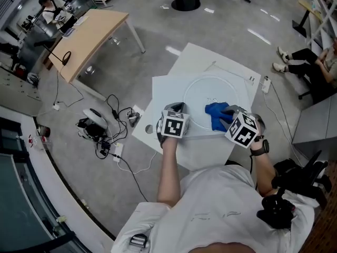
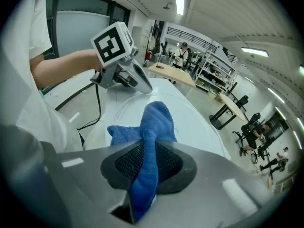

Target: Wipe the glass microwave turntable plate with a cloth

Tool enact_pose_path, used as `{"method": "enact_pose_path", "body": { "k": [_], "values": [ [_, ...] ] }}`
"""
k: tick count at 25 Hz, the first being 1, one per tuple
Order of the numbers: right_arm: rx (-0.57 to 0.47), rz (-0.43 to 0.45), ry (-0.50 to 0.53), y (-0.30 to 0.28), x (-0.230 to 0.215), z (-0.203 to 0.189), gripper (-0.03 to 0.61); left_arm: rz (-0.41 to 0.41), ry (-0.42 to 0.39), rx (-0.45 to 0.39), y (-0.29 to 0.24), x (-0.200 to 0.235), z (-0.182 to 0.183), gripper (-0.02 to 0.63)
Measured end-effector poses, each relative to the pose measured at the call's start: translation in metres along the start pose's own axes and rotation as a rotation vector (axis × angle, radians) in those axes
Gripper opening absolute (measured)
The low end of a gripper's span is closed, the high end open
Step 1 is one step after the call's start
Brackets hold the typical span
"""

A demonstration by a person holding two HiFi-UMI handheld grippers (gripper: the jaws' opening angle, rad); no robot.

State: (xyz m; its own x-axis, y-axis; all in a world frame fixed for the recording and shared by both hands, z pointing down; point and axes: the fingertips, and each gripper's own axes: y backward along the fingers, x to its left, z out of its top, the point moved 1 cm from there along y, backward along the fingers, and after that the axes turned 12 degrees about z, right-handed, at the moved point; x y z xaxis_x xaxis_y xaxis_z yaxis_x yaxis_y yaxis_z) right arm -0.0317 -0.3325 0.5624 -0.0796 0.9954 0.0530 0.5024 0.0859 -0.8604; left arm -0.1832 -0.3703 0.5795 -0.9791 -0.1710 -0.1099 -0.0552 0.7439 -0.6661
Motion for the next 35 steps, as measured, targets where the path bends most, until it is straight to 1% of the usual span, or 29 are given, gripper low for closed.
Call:
{"method": "enact_pose_path", "body": {
  "k": [3, 8, 11, 16, 20, 23, 26, 31, 35],
  "values": [
    [-0.055, 0.034, 0.012, -0.018, 0.007, 0.021, 0.066, -0.002, -0.002, 0.000, -0.002, 0.000, -0.002, 0.000],
    [-0.126, 0.037, 0.045, -0.043, -0.010, 0.065, 0.069, 0.013, -0.004, -0.007, 0.000, 0.005, 0.000, 0.000],
    [-0.143, 0.025, 0.043, -0.052, -0.028, 0.077, 0.069, 0.006, -0.009, -0.007, -0.002, -0.001, 0.000, 0.000],
    [-0.154, -0.034, 0.027, -0.065, -0.065, 0.085, 0.071, -0.003, -0.008, -0.012, -0.007, -0.002, -0.001, 0.000],
    [-0.139, -0.091, -0.010, -0.059, -0.092, 0.074, 0.071, 0.002, -0.004, -0.005, -0.005, -0.001, -0.002, 0.000],
    [-0.112, -0.145, -0.040, -0.048, -0.108, 0.054, 0.071, -0.001, -0.004, -0.013, -0.007, -0.002, -0.003, 0.000],
    [-0.110, -0.177, -0.069, -0.033, -0.116, 0.032, 0.071, 0.002, -0.001, -0.011, -0.007, -0.001, -0.002, 0.000],
    [-0.117, -0.173, -0.099, -0.013, -0.099, -0.003, 0.069, 0.002, -0.006, -0.007, -0.005, -0.002, -0.004, 0.000],
    [-0.102, -0.146, -0.101, -0.008, -0.079, -0.015, 0.069, 0.012, -0.010, -0.012, -0.007, 0.002, -0.005, 0.000]
  ]
}}
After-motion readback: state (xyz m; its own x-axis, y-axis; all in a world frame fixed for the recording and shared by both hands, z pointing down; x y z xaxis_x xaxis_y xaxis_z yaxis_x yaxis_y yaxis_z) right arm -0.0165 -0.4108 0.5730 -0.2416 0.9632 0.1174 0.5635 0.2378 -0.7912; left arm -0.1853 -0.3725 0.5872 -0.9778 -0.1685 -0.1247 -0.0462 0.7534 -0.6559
